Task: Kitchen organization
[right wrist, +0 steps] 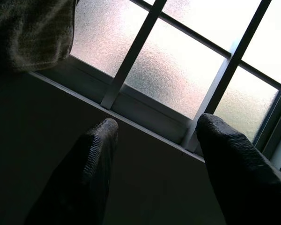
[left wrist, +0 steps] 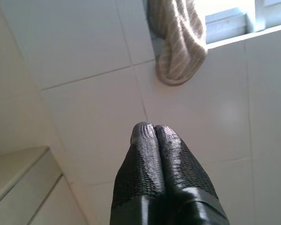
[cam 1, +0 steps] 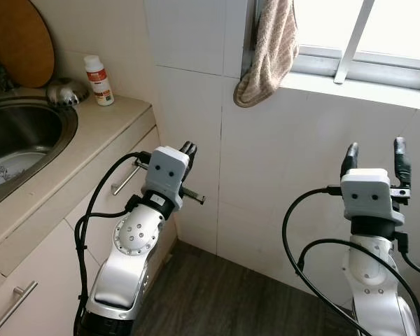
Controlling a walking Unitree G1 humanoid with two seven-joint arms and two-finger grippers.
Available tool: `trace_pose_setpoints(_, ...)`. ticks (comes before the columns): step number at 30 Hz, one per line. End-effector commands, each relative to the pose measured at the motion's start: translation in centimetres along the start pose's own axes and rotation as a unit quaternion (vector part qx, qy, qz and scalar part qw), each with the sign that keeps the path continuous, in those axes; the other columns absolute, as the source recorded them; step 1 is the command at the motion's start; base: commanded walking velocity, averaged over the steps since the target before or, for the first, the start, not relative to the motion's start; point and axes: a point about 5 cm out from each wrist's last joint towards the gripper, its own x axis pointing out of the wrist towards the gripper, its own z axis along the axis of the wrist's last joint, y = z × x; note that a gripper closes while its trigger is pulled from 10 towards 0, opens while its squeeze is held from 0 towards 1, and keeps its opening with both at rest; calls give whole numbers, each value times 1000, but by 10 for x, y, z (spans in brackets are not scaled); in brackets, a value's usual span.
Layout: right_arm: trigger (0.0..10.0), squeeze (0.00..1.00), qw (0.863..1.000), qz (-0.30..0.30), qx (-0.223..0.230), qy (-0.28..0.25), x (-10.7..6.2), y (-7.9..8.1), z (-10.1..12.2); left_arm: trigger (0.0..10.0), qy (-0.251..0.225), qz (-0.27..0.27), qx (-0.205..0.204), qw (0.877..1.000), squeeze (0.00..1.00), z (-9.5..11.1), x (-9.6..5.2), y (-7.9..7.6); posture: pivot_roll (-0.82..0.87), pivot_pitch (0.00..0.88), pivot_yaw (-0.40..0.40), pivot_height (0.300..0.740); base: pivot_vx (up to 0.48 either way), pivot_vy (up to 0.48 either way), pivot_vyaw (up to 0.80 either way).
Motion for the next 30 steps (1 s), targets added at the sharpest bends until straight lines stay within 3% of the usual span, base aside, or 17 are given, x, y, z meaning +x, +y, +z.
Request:
trace_pose_setpoints(1,10000,0,1000,5,7,-2,2,2,1,10000,1,7,9,1000,0,2,-2,3,85,0,-34,740,0,0,0)
trace_pose_setpoints(17,10000,0,999,38,31,-14,9,21,3,10000,23,35,35,999,0,-3,-14,11,160,0,-81,740,0,0,0)
trace_pose_setpoints(30,10000,0,999,32,35,-7,9,20,0,10000,30,24,39,999,0,-5,-15,8,150,0,-63,740,0,0,0)
